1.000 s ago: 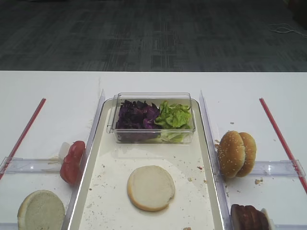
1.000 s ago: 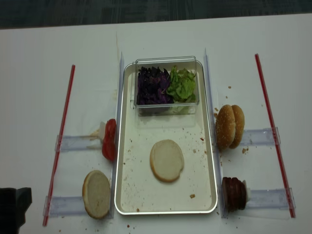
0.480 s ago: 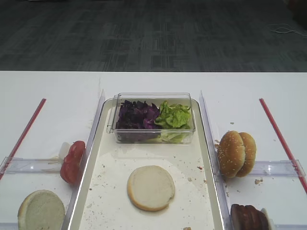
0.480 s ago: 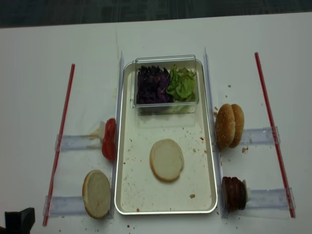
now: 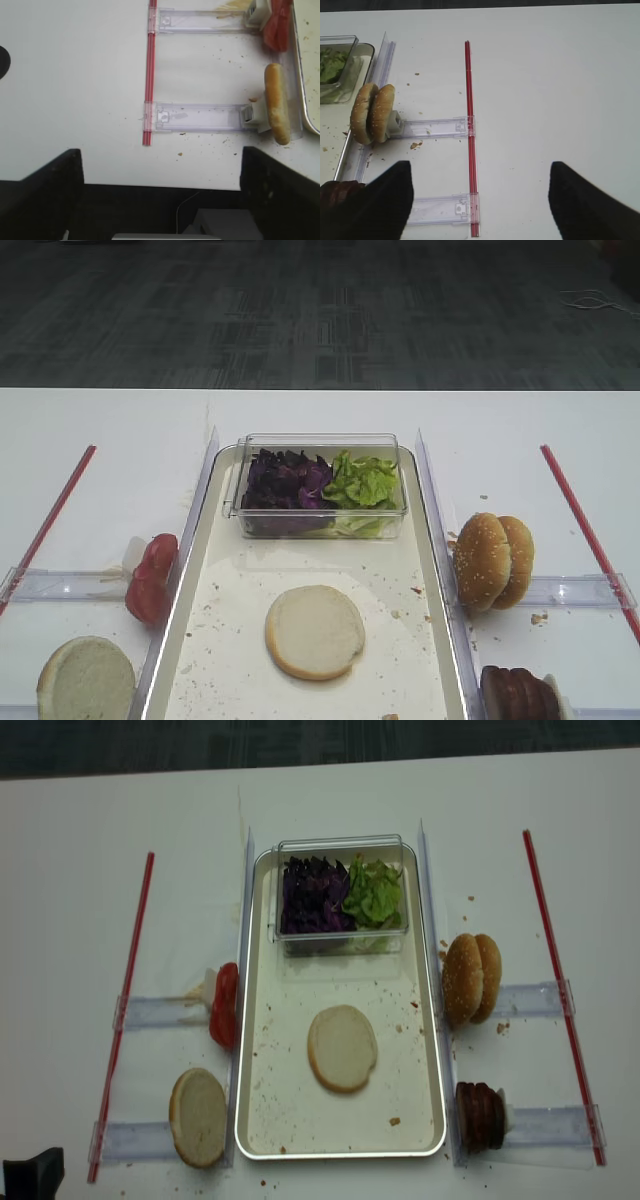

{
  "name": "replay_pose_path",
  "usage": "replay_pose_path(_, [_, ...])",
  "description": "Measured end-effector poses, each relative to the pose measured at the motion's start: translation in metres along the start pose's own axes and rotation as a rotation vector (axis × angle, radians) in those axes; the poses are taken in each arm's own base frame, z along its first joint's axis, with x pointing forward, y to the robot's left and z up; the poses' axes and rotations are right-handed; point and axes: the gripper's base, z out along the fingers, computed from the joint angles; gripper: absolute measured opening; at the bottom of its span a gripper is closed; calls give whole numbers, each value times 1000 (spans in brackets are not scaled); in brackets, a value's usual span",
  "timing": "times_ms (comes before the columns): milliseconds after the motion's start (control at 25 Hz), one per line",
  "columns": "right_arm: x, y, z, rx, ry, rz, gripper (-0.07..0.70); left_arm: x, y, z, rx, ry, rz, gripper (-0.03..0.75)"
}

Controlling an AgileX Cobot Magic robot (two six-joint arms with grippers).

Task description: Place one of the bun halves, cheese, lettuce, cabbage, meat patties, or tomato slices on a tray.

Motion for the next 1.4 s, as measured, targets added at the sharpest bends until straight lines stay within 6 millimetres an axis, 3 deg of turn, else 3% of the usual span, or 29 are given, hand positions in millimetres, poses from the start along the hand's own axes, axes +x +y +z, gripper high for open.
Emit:
replay_pose_path(400, [0,0,0,0,0,-3,589,2,0,-1,7,-17,0,616])
replay_pose_path(840, [0,0,0,0,0,-3,589,36,5,-26,41,-280,-21,616])
replay_pose_path(1400, [0,0,0,0,-2,-3,589,38,4,-27,59,-283,-25,616])
